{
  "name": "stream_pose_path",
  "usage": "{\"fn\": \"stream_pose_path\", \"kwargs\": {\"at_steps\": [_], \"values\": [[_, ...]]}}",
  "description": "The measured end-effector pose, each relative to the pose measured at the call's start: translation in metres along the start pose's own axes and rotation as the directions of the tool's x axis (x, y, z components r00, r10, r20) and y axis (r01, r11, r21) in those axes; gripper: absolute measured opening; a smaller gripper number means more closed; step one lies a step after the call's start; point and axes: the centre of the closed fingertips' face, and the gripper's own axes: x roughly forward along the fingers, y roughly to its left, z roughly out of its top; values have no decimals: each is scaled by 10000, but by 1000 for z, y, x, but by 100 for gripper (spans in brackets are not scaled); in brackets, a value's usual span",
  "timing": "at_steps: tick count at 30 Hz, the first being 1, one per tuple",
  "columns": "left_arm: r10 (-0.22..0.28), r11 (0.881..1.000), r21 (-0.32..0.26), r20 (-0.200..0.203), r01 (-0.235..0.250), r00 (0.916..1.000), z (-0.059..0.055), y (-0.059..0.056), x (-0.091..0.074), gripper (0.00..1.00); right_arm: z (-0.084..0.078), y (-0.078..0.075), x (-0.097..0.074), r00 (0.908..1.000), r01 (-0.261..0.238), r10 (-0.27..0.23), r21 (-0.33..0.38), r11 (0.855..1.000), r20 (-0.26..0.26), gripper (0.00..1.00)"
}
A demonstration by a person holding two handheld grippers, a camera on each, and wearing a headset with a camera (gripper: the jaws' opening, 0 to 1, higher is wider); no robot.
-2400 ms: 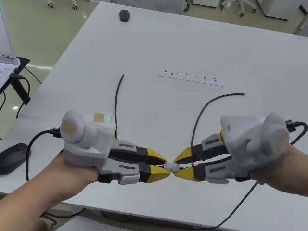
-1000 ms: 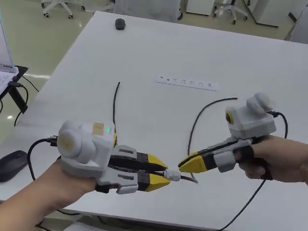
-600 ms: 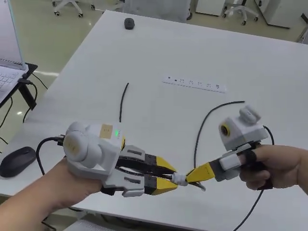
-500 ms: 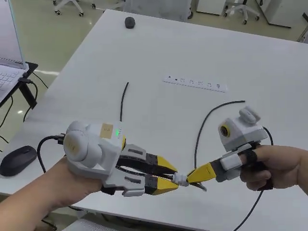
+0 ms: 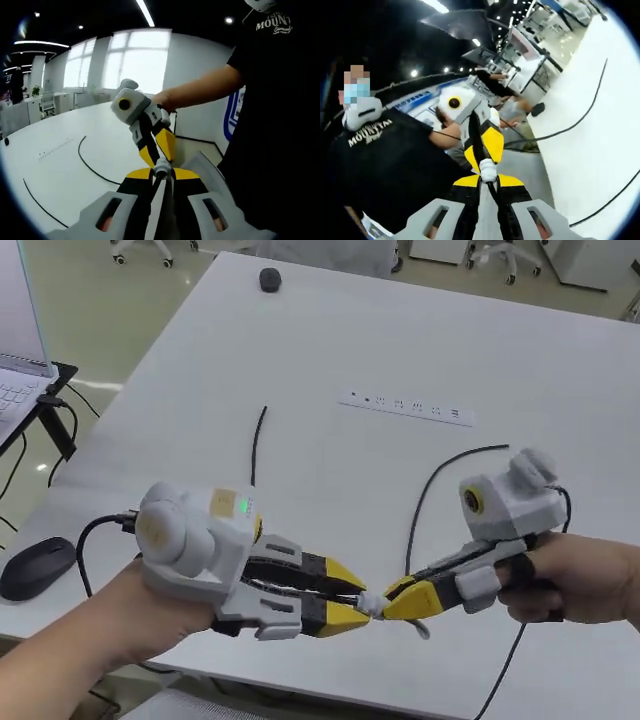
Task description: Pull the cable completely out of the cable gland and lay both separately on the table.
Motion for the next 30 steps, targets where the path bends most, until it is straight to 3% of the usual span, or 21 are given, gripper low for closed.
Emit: {"fn": "stream_pose_path", "kwargs": {"at_steps": [1,3,5,6,7,8,10,12,13,14,15,16,17,18,19,21,23,26,27,29,30], "values": [[0,10000,-31,29,0,10000,-1,0,0,15,-1,0,0,9994,308,-317,-614,9976,-149,7],[76,9992,-381,76,-73,9999,-3,1,0,15,-1,-2,0,9907,1222,-1308,-1741,9771,-387,7],[34,9936,-1131,329,3,9995,-1,0,-1,15,0,-2,1,9744,1986,-2210,-3042,9317,-408,7],[220,9929,-1177,487,-161,9986,-1,5,-3,15,3,-4,0,9577,2585,-2864,-3541,8988,-276,7],[160,9886,-1507,626,-64,9979,1,3,-4,15,3,-2,0,9495,2743,-3118,-3928,8778,-337,7],[142,9835,-1810,867,18,9961,3,3,-5,15,6,-1,0,9313,3112,-3634,-4614,8308,-261,7],[270,9805,-1967,1140,-41,9931,7,5,-8,15,12,-1,-2,8980,3738,-4400,-5315,7601,22,7],[217,9773,-2117,1215,45,9923,9,4,-9,15,13,1,-2,8475,4015,-5308,-6521,6431,-16,7],[298,9776,-2106,1215,-35,9921,9,5,-9,15,13,-2,-3,8028,4125,-5962,-7288,5465,73,7],[351,9763,-2161,1173,-90,9925,9,6,-9,15,12,-4,-2,7797,4204,-6261,-7504,5100,114,7],[369,9704,-2414,1070,-100,9936,7,8,-9,15,11,-6,0,7521,4282,-6586,-7776,4605,242,7],[385,9714,-2371,1068,-122,9935,7,8,-10,15,12,-8,1,7358,4300,-6760,-7994,4196,409,7],[483,9716,-2355,1081,-216,9930,7,9,-11,15,14,-11,0,7121,4491,-6986,-8106,3759,706,7],[498,9687,-2474,1060,-222,9931,7,11,-12,15,14,-11,0,7089,4566,-7009,-8088,3707,790,7],[478,9655,-2595,1006,-202,9938,6,11,-13,15,12,-11,3,7123,4674,-6963,-7995,3773,878,7],[532,9692,-2450,1015,-269,9934,7,11,-14,15,14,-12,3,7043,4912,-7001,-7929,3607,1178,7],[466,9706,-2396,935,-230,9945,7,8,-15,15,13,-10,4,7053,4870,-6992,-7967,3579,1170,7],[424,9734,-2281,931,-201,9948,8,4,-15,15,13,-8,4,6976,4867,-7053,-8057,3376,1259,7],[432,9734,-2283,949,-205,9945,8,4,-15,15,13,-8,4,6960,4897,-7065,-8042,3368,1279,7],[368,9746,-2231,883,-162,9954,7,0,-15,15,11,-7,4,7003,4944,-7030,-7944,3530,1234,8],[378,9762,-2159,835,-189,9958,7,0,-15,15,11,-7,5,6979,4965,-7051,-7941,3506,1250,8]]}}
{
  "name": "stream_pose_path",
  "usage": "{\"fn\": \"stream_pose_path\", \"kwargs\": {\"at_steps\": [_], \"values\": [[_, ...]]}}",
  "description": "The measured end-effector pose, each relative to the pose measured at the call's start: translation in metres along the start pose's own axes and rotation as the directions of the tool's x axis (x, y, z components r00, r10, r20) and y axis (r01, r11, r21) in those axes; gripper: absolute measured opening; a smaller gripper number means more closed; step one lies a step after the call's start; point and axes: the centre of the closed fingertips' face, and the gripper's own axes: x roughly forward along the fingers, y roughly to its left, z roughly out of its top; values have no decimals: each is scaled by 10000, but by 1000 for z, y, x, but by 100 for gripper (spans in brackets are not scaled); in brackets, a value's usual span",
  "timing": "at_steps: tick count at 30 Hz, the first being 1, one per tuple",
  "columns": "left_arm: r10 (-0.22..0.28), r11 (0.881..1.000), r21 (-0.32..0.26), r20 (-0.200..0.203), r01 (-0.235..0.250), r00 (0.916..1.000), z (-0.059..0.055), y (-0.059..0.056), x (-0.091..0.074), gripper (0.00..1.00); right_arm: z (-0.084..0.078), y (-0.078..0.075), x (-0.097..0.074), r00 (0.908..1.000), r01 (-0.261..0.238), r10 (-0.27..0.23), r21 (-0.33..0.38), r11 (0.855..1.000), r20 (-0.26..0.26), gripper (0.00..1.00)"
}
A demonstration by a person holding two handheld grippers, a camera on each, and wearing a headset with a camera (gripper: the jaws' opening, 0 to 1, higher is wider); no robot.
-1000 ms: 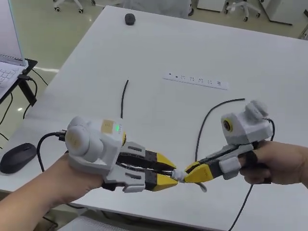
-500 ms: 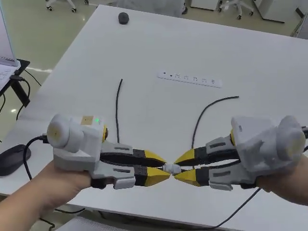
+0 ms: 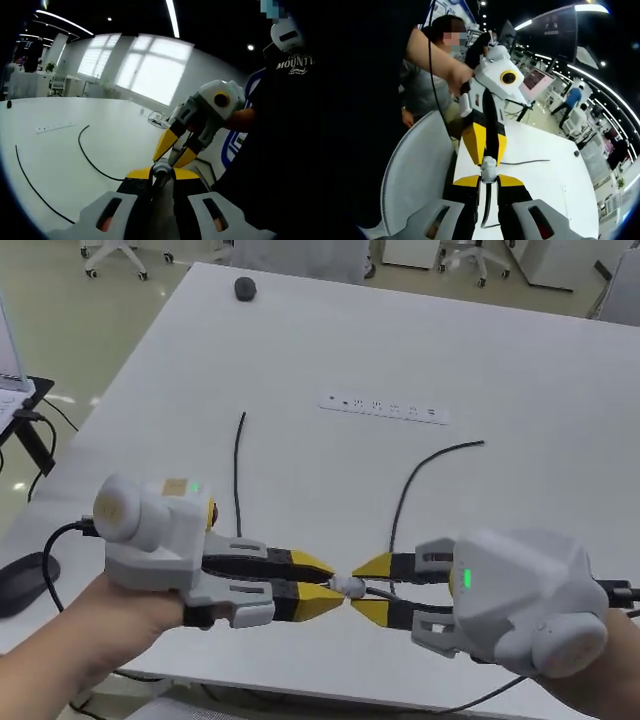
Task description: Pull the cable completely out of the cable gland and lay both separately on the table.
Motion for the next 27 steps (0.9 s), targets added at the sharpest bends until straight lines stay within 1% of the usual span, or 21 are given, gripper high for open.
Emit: {"fn": "stream_pose_path", "kwargs": {"at_steps": [1,4,5,6,7,8,9,10,11,13,14,15,17,18,20,21,23,24,25,26,27], "values": [[12,10000,57,-18,-12,10000,0,1,0,15,0,0,0,10000,33,-34,-27,10000,-26,8],[-2,9997,245,-107,5,9999,0,0,-1,15,1,1,-1,10000,28,-26,246,9997,-80,8],[-14,9997,260,-98,17,10000,1,-1,-2,15,3,0,-1,10000,35,-35,471,9989,-9,8],[-31,9996,286,-100,34,9999,2,-2,-2,15,2,0,-2,10000,68,-63,855,9963,-69,9],[9,9993,373,-74,-6,10000,3,-1,-3,15,1,-6,-4,9988,473,-451,1325,9901,-190,12],[24,9992,395,-62,-21,10000,3,-1,-3,15,2,-7,-5,9985,549,-537,1488,9873,-120,17],[2,9993,382,-32,-1,10000,5,-1,-3,15,8,-6,-7,9980,507,-571,2011,9782,260,20],[-13,9992,410,-15,13,10000,6,-1,-3,15,8,-11,-12,9955,791,-897,2516,9646,309,20],[34,9979,651,30,-36,10000,8,-1,-4,15,8,-17,-17,9896,1219,-1392,3054,9444,354,18],[108,9954,951,115,-119,9999,11,-1,-5,15,7,-16,-21,9871,1208,-1531,4089,9045,470,17],[140,9943,1051,179,-158,9997,12,-1,-6,15,6,-16,-22,9853,1270,-1636,4287,8945,496,18],[170,9937,1106,245,-196,9996,14,-1,-6,15,-2,-18,-24,9814,1658,-1913,4367,8842,147,19],[102,9939,1091,255,-129,9996,15,-3,-6,15,-14,-18,-24,9749,2168,-2180,4234,8796,-462,16],[111,9938,1106,274,-141,9996,16,-4,-6,15,-17,-18,-23,9697,2408,-2346,4260,8721,-678,16],[113,9934,1135,261,-142,9996,17,-4,-5,15,-13,-16,-20,9673,2455,-2472,4488,8592,-559,14],[119,9935,1126,257,-147,9996,17,-4,-5,15,-11,-14,-19,9680,2431,-2453,4427,8631,-533,12],[132,9937,1106,327,-168,9994,19,-3,-4,15,-9,-16,-17,9619,2694,-2652,3947,8784,-663,9],[119,9941,1075,353,-156,9993,21,-2,-4,15,-12,-20,-18,9531,3017,-2882,3707,8784,-929,8],[114,9943,1051,349,-151,9993,21,-2,-4,15,-11,-20,-17,9533,3010,-2868,3766,8761,-947,6],[112,9945,1040,331,-146,9994,22,-1,-4,15,-10,-22,-17,9541,2972,-2859,3950,8693,-889,6],[97,9945,1040,334,-131,9994,22,-1,-4,15,-7,-22,-17,9547,2927,-2891,4022,8675,-713,5]]}}
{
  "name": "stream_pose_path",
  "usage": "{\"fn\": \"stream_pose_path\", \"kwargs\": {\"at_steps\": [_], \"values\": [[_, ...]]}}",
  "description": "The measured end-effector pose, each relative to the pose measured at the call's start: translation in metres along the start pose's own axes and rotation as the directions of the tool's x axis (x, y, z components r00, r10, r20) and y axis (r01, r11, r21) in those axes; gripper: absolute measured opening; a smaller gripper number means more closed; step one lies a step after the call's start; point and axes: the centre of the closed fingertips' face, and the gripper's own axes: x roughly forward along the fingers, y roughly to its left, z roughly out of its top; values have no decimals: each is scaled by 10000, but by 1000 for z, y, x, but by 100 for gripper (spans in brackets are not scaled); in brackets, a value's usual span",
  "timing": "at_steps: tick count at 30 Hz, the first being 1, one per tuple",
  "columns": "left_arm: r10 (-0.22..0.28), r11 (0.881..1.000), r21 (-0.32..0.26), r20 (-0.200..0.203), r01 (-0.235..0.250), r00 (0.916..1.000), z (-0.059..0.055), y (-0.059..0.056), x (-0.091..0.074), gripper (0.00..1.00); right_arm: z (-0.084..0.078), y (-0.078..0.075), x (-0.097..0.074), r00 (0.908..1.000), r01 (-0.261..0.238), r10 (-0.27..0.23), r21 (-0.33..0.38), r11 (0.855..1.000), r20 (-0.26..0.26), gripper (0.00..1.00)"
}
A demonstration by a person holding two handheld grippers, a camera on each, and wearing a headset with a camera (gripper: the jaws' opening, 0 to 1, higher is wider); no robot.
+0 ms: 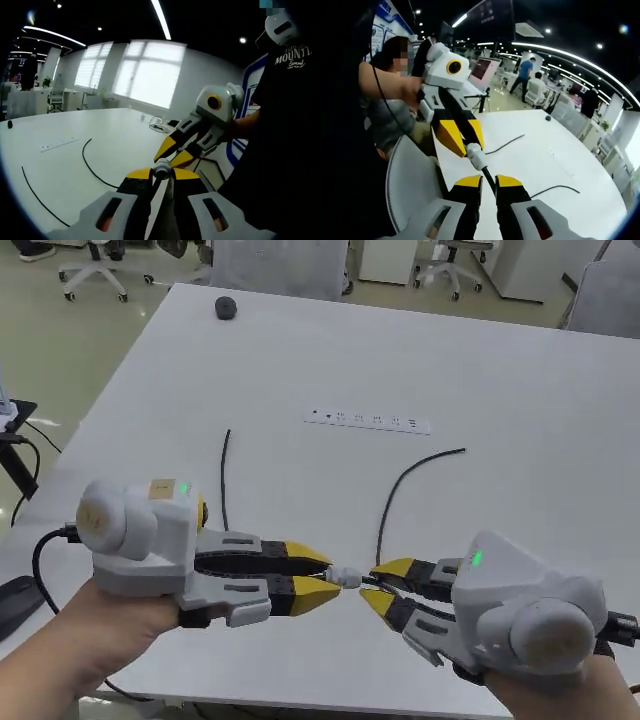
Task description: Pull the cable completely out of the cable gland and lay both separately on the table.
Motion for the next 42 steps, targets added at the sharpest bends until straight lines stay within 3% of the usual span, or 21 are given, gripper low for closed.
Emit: {"fn": "stream_pose_path", "kwargs": {"at_steps": [4,12,25,42], "values": [[14,10000,-54,40,-14,10000,2,3,-1,15,2,-3,2,9995,178,-205,-1104,9937,-229,2],[36,10000,-16,-205,-36,9998,-2,9,1,15,-4,-4,11,9981,137,-204,-1130,9935,-583,0],[-52,10000,64,-359,55,9993,-2,11,6,15,-10,-9,13,9971,221,-254,-472,9986,-714,0],[-76,9999,-112,-253,73,9997,-3,15,6,15,-45,-31,9,9897,850,-734,920,9921,-1229,0]]}}
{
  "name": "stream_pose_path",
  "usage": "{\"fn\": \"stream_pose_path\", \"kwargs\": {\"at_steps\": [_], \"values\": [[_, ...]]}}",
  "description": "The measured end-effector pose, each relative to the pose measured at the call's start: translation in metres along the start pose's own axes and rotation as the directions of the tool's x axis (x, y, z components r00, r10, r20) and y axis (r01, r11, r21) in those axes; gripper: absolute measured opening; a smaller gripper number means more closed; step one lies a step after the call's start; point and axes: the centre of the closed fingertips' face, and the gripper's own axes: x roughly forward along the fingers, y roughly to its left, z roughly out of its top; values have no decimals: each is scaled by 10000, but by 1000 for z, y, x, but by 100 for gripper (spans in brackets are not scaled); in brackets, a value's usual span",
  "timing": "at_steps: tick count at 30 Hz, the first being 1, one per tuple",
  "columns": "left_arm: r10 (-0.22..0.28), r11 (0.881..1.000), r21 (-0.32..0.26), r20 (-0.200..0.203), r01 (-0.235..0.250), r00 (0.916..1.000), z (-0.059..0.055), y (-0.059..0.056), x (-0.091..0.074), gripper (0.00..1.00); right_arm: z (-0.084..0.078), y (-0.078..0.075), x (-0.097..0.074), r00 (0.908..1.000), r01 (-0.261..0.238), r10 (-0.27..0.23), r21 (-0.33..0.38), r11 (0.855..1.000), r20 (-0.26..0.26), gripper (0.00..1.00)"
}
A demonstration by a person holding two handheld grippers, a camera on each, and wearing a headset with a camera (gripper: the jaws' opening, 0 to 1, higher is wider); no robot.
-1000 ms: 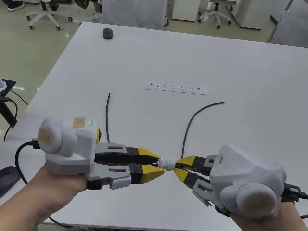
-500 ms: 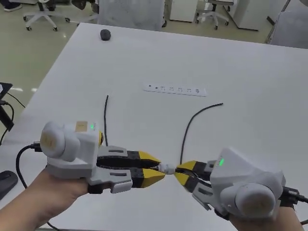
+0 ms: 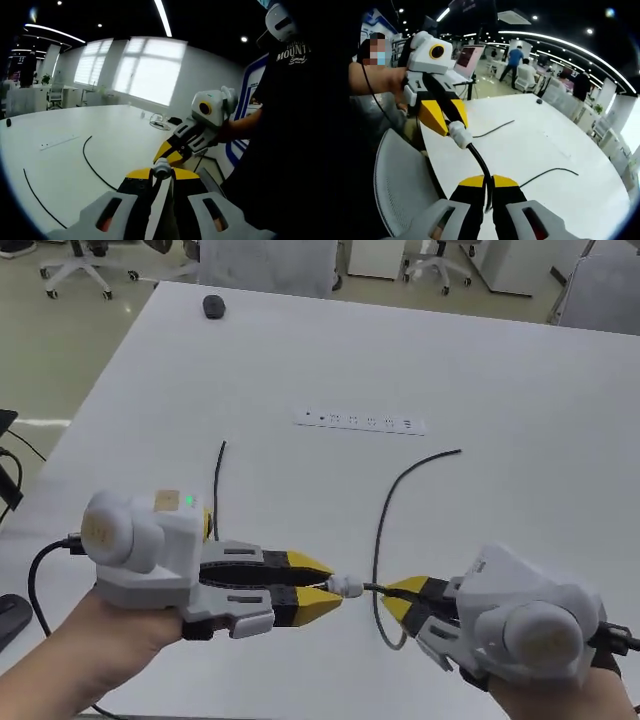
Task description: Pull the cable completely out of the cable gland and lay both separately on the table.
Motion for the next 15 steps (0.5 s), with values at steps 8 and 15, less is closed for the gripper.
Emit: {"fn": "stream_pose_path", "kwargs": {"at_steps": [8,15], "values": [[1,10000,-62,-45,-2,10000,-2,2,1,15,-19,-9,6,9997,48,-23,1013,9948,-249,0],[-20,10000,-79,-48,20,10000,-3,1,0,15,-37,-15,9,9974,308,-160,2150,9761,-704,0]]}}
